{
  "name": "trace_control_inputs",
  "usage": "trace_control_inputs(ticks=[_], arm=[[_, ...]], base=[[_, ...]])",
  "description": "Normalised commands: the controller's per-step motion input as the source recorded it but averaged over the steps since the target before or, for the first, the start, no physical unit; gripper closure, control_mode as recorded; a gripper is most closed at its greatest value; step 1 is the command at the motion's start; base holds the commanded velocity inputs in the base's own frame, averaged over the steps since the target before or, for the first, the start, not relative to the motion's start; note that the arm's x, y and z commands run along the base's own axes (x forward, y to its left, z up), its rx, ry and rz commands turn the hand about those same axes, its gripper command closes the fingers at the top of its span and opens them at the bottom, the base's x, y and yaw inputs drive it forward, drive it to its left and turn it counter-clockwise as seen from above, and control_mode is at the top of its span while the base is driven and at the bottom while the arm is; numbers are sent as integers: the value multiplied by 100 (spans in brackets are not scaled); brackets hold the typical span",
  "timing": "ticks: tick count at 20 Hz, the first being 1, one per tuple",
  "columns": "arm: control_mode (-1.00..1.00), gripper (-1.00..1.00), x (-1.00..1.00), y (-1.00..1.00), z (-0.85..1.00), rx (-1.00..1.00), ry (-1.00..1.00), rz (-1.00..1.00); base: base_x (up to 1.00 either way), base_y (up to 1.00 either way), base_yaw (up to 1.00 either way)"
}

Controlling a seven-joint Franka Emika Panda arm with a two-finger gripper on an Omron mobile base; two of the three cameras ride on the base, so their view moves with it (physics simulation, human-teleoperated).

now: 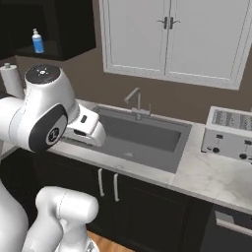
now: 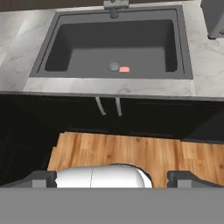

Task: Pick up the bar soap and soap dispenser from the sink, and place them back in the cabinet, and close the cabinet door.

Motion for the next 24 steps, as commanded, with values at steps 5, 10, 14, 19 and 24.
trace_control_inputs(ticks=[5, 10, 14, 19, 24], arm=[[100, -100, 0, 0, 0, 0, 0, 0], [100, -100, 0, 0, 0, 0, 0, 0], [100, -100, 0, 0, 0, 0, 0, 0], [100, -100, 0, 0, 0, 0, 0, 0], [100, -100, 0, 0, 0, 0, 0, 0]], base=[[4, -35, -20], [25, -2, -17], [32, 0, -20], [36, 0, -18], [42, 2, -5]])
